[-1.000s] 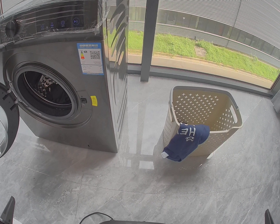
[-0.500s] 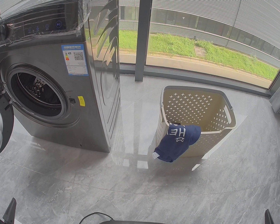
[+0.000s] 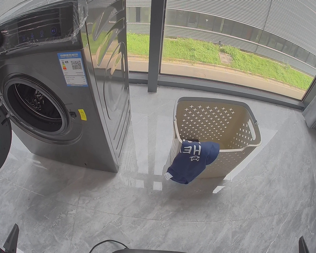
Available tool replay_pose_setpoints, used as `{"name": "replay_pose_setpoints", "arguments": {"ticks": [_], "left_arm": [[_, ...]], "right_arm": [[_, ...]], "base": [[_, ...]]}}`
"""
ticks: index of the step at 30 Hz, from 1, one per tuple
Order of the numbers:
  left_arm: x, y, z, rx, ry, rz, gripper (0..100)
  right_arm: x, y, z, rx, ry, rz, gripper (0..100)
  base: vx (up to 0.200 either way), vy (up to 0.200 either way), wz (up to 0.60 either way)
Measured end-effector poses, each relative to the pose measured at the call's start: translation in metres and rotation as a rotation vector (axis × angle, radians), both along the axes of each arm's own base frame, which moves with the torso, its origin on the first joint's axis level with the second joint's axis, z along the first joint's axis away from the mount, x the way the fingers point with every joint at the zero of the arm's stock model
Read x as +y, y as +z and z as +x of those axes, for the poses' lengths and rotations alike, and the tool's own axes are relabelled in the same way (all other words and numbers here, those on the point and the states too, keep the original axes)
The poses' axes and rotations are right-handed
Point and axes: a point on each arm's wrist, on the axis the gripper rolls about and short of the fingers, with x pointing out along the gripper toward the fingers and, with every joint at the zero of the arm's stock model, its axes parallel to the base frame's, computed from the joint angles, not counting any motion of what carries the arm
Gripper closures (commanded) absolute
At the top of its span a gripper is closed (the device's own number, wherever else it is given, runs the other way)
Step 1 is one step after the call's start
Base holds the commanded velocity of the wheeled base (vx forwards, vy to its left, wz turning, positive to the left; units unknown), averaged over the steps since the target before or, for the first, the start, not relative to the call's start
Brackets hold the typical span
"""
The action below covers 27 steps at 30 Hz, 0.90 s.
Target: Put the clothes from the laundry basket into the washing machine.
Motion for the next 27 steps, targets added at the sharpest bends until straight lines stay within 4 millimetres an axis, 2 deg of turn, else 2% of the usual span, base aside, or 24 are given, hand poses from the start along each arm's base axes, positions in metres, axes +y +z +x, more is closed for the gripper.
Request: {"name": "replay_pose_setpoints", "arguments": {"ticks": [3, 15, 24, 27], "left_arm": [[0.0000, 0.0001, 0.0000, 0.000, 0.000, 0.000, 0], [0.0000, 0.0000, 0.0000, 0.001, -0.004, -0.003, 0], [0.0000, 0.0000, 0.0000, 0.000, -0.004, -0.004, 0], [0.0000, 0.0000, 0.0000, 0.000, -0.004, -0.004, 0]], "right_arm": [[0.0000, 0.0000, 0.0000, 0.000, 0.000, 0.000, 0], [0.0000, 0.0001, 0.0000, -0.001, 0.001, -0.003, 0], [0.0000, 0.0000, 0.0000, 0.000, -0.001, -0.003, 0], [0.0000, 0.0000, 0.0000, 0.000, -0.001, -0.003, 0]], "base": [[0.000, 0.000, 0.00], [0.200, 0.000, 0.00], [0.000, 0.000, 0.00], [0.000, -0.200, 0.00]]}}
